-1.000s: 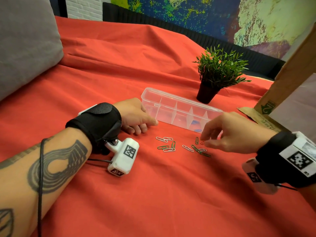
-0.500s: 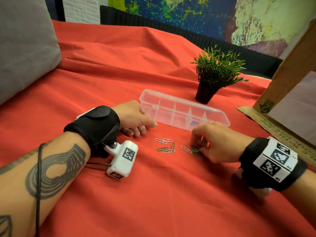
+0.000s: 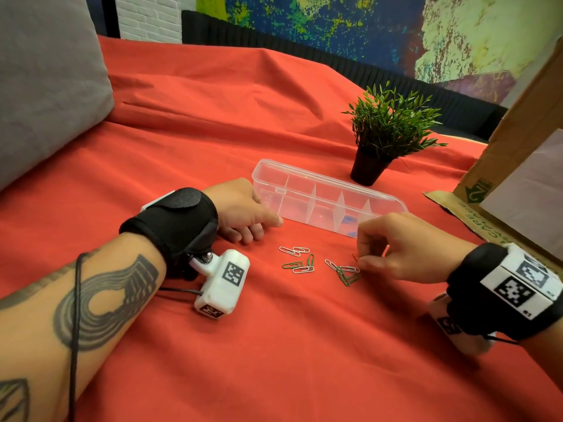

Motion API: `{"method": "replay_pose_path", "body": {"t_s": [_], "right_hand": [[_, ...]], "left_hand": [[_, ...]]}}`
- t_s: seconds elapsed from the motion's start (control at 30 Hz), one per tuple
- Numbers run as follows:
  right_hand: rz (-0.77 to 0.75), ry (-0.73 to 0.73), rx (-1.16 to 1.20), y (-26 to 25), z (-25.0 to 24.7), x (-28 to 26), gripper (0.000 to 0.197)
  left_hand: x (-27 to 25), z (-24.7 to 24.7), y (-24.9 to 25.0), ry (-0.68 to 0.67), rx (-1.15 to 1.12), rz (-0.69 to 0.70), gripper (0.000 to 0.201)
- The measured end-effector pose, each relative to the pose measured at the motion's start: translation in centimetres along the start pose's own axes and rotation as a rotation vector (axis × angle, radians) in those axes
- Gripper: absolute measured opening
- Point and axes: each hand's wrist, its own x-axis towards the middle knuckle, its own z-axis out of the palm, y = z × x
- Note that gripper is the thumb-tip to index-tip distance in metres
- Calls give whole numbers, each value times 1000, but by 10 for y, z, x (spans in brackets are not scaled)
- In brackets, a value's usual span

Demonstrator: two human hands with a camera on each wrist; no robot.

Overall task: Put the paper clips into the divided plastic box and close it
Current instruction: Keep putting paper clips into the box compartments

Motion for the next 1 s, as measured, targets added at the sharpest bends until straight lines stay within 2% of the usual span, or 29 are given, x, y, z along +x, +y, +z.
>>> {"method": "replay_pose_path", "body": {"t_s": [0.3,0.5,0.6,0.73,0.8,0.87,1.0], "right_hand": [[7,33,48,-5,1,-2,17],[-29,-55,126,-17,0,-4,10],[-63,48,178,-21,-9,1,19],[-57,367,295,-11,-34,24,18],[-21,472,279,-3,-41,42,16],[23,484,180,0,-42,58,15],[70,408,61,-4,-33,82,12]], "left_hand": [[1,0,-1,-3,11,2,26],[1,0,-1,-6,3,1,26],[2,0,-1,-6,5,0,27],[3,0,-1,-2,3,0,27],[2,0,-1,-3,2,0,27],[2,0,-1,-4,3,-1,27],[0,0,-1,3,8,2,27]]}}
